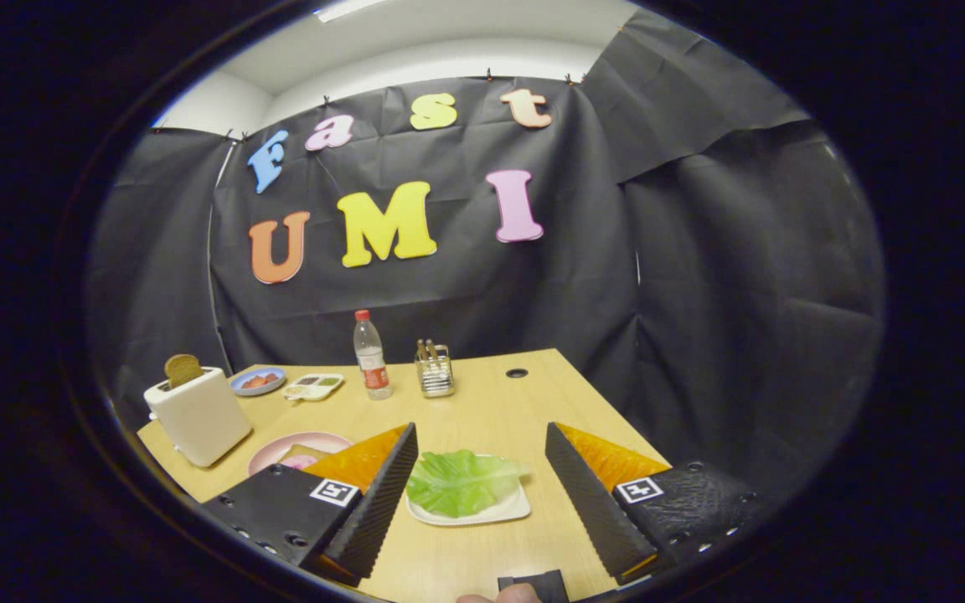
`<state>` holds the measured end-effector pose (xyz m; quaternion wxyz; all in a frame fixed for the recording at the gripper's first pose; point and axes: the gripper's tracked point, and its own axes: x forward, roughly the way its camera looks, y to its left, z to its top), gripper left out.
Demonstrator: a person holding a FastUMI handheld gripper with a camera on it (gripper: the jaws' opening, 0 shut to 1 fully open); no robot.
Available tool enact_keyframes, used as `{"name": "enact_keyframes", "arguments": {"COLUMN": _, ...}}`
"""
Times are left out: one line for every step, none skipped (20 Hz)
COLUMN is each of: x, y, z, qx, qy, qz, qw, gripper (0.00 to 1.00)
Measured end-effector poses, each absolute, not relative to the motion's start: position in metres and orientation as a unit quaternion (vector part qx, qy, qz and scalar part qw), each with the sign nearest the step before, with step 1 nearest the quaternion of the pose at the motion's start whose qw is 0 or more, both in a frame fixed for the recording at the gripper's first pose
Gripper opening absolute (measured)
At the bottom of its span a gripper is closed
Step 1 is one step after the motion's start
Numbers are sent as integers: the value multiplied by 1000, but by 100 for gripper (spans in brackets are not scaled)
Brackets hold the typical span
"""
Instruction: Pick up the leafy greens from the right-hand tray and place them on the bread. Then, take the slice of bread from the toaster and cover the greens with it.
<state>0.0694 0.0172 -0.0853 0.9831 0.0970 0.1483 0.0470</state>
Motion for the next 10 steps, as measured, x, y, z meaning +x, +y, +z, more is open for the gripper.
{"name": "enact_keyframes", "arguments": {"x": 76, "y": 19, "z": -93, "qx": 103, "qy": 159, "qz": 50, "qw": 981, "gripper": 95}}
{"name": "enact_keyframes", "arguments": {"x": 81, "y": 21, "z": -99, "qx": 109, "qy": 170, "qz": 54, "qw": 978, "gripper": 95}}
{"name": "enact_keyframes", "arguments": {"x": 88, "y": 21, "z": -106, "qx": 114, "qy": 179, "qz": 53, "qw": 976, "gripper": 95}}
{"name": "enact_keyframes", "arguments": {"x": 94, "y": 21, "z": -112, "qx": 120, "qy": 189, "qz": 54, "qw": 973, "gripper": 95}}
{"name": "enact_keyframes", "arguments": {"x": 100, "y": 21, "z": -120, "qx": 128, "qy": 199, "qz": 53, "qw": 970, "gripper": 95}}
{"name": "enact_keyframes", "arguments": {"x": 104, "y": 21, "z": -125, "qx": 138, "qy": 209, "qz": 52, "qw": 967, "gripper": 95}}
{"name": "enact_keyframes", "arguments": {"x": 109, "y": 21, "z": -133, "qx": 148, "qy": 217, "qz": 52, "qw": 964, "gripper": 95}}
{"name": "enact_keyframes", "arguments": {"x": 114, "y": 19, "z": -140, "qx": 153, "qy": 224, "qz": 48, "qw": 961, "gripper": 95}}
{"name": "enact_keyframes", "arguments": {"x": 118, "y": 17, "z": -146, "qx": 161, "qy": 233, "qz": 45, "qw": 958, "gripper": 96}}
{"name": "enact_keyframes", "arguments": {"x": 121, "y": 16, "z": -152, "qx": 171, "qy": 241, "qz": 43, "qw": 954, "gripper": 95}}
